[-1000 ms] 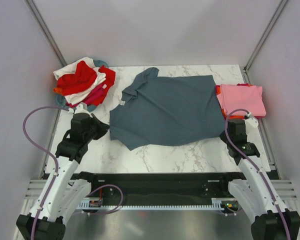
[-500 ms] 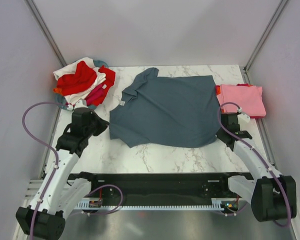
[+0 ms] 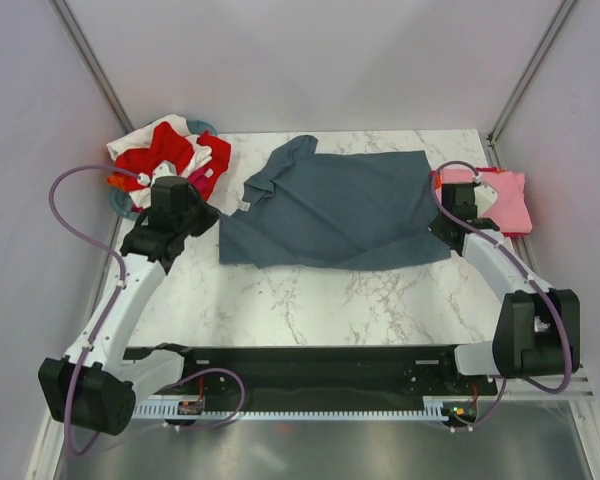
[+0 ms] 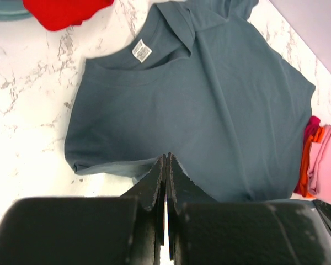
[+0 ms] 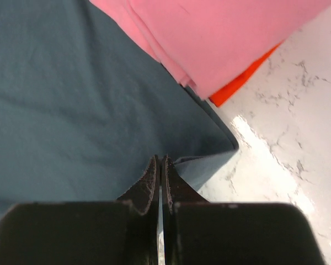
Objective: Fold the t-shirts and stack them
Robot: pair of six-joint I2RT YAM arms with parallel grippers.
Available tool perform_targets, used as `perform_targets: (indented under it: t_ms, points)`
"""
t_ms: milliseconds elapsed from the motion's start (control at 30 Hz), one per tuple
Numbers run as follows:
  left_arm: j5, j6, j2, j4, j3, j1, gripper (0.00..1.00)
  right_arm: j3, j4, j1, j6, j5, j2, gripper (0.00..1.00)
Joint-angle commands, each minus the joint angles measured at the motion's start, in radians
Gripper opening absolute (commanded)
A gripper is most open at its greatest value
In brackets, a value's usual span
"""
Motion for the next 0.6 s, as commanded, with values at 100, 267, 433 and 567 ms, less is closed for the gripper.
perform_targets:
  t_ms: [100, 267, 433, 567]
  points:
    - [-0.065, 0.008, 0.105, 0.078, 0.146, 0.003, 0.02, 0.117, 0.041, -0.033, -0.010, -0.026, 0.110, 0.00]
    - [-0.057, 0.000, 0.211, 0.078, 0.235, 0.003, 0.02, 0.183, 0.055, -0.042, -0.015, -0.032, 0.193, 0.00]
    - [-0.071, 0.006, 0.291, 0.079, 0.304, 0.003, 0.02, 0.249, 0.063, -0.053, -0.023, -0.060, 0.259, 0.00]
    - [-0.095, 0.034, 0.345, 0.068, 0.344, 0.003, 0.02, 0.278, 0.066, -0.080, -0.023, -0.078, 0.299, 0.00]
